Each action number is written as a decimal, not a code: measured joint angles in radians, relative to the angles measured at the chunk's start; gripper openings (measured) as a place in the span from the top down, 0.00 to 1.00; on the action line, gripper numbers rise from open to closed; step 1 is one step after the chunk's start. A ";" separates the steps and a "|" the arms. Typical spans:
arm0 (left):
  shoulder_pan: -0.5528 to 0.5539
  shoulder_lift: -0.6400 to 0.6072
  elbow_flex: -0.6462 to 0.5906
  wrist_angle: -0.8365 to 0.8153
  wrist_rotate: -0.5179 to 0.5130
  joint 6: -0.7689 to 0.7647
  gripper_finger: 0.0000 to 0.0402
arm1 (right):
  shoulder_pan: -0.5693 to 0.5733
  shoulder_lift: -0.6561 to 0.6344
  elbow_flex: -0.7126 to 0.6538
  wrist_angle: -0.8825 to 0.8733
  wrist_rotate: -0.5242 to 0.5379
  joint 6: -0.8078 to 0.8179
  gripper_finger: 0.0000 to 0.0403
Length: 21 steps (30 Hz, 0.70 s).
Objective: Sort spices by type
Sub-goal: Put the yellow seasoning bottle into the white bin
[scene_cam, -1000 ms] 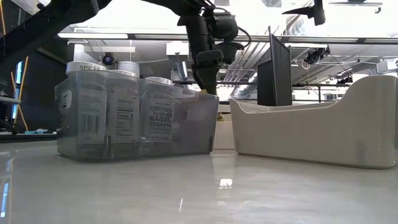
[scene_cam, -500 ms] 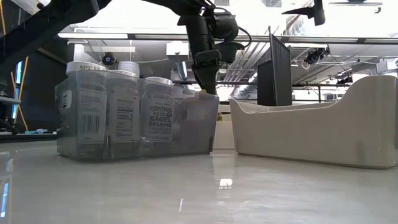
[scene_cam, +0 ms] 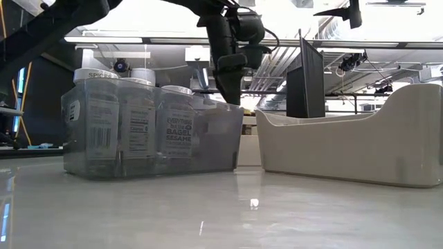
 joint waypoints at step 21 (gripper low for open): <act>-0.029 -0.351 -0.025 0.149 0.193 -0.107 0.24 | -0.121 0.141 0.001 -0.318 -0.052 0.131 0.17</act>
